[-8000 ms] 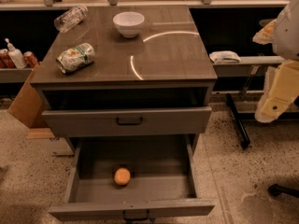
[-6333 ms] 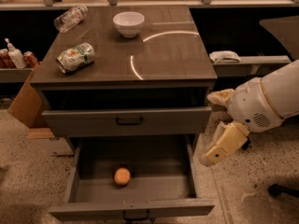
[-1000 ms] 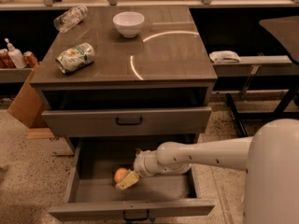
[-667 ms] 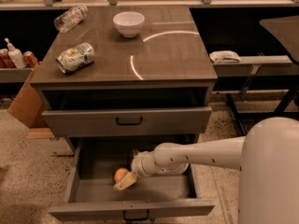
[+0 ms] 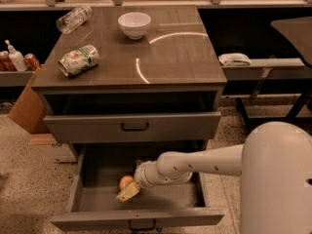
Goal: Pick orange from middle drawer and place on counter
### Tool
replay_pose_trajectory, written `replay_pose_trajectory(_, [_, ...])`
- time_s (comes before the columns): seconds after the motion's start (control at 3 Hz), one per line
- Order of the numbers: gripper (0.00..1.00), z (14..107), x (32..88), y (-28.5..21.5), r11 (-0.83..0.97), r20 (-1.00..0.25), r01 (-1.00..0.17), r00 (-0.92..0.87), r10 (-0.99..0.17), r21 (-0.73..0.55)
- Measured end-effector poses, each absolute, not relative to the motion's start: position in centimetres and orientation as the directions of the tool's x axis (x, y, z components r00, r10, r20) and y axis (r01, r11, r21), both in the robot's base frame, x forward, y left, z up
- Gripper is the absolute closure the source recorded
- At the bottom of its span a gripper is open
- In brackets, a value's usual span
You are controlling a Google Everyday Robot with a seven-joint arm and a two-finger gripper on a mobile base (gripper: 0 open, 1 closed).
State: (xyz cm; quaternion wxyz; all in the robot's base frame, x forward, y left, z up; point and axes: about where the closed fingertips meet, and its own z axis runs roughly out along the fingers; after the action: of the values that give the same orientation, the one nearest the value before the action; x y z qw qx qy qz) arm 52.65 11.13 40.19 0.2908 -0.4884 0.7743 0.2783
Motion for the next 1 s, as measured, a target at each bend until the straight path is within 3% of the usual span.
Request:
replay_pose_trajectory(0.33, [0.0,39.0,52.9,11.5,0.377,-0.718,-0.911,-0.373,-0.588,0.165])
replay_pose_trajectory(0.67, [0.17,38.1,53.0,11.9,0.385,-0.714,-0.905,-0.39,-0.581,0.181])
replay_pose_trajectory(1.0, [0.4,37.5,53.0,12.5,0.387,-0.712,-0.901,-0.401,-0.576,0.194])
